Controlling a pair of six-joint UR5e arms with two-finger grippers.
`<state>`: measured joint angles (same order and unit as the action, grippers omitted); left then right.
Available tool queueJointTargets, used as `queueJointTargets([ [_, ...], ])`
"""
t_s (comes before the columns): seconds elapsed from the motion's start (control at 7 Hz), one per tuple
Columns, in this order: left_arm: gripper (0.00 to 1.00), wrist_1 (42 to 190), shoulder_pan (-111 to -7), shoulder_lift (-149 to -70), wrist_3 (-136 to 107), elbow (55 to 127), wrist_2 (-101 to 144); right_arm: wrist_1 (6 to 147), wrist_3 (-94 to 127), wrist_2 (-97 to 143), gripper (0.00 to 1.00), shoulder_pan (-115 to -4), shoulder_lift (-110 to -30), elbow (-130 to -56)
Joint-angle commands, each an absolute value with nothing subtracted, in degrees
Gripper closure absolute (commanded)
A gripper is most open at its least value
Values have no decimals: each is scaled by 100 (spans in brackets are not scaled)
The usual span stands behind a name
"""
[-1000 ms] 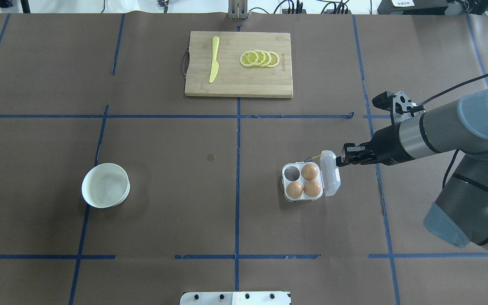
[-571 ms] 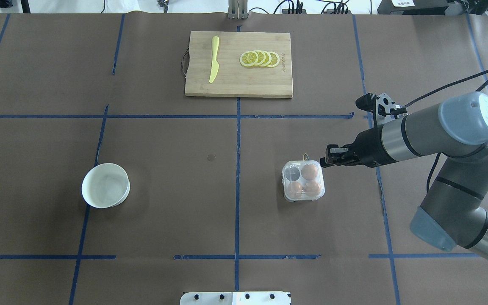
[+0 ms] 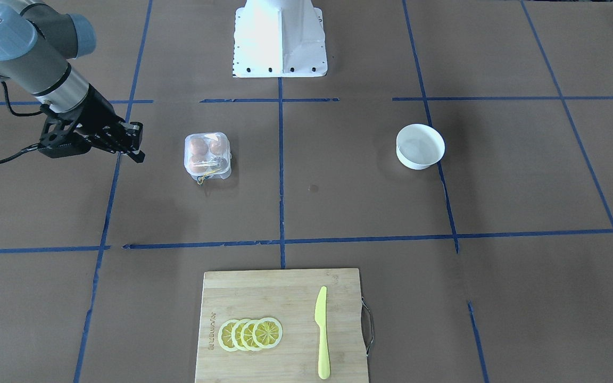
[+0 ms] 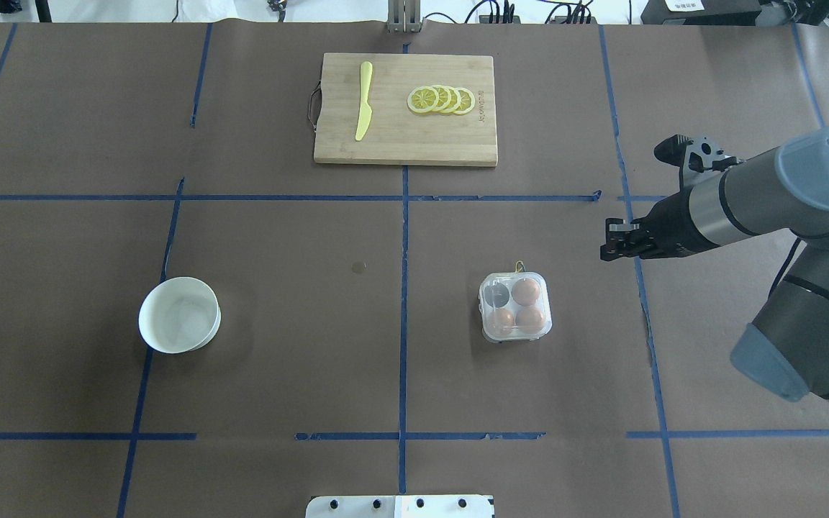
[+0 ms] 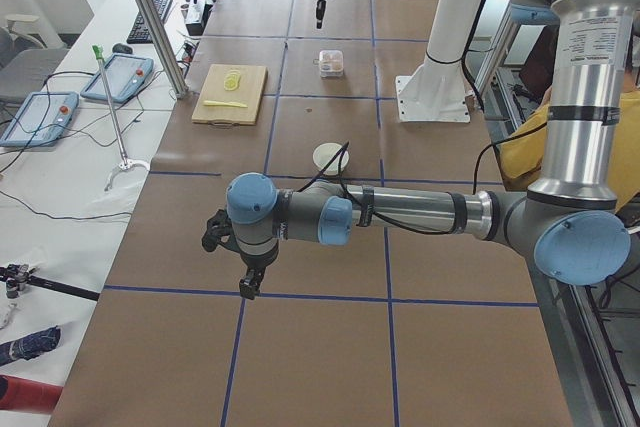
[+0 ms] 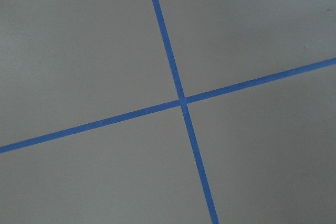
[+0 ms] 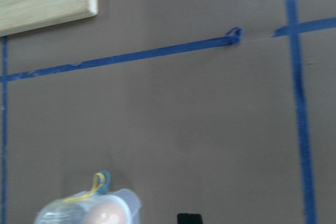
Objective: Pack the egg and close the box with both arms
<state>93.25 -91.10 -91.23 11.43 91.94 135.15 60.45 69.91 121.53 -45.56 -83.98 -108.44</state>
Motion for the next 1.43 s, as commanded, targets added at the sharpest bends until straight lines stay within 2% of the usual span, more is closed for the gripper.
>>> queueJointTargets([
  [0.0,0,9325,-9105,-9123,1143,9193,13553,6135,5459,12181,100,-5295,-9364,-10846],
  [0.14,0,9325,-9105,-9123,1143,9193,13553,6143,4570,12330,92,-5804,-9787,-10828],
  [0.29,0,9325,-9105,-9123,1143,9185,13553,6204,3596,12479,1,-6236,-10043,-10785],
  [0.57,0,9325,-9105,-9123,1143,9193,13553,7193,1960,13006,0,-7377,-10151,-10793],
  [1.0,0,9325,-9105,-9123,1143,9193,13579,9432,-1168,13016,0,-9196,-10108,-10767],
  [1.29,0,9325,-9105,-9123,1151,9184,13579,9782,-1485,12867,0,-9439,-10395,-10776],
])
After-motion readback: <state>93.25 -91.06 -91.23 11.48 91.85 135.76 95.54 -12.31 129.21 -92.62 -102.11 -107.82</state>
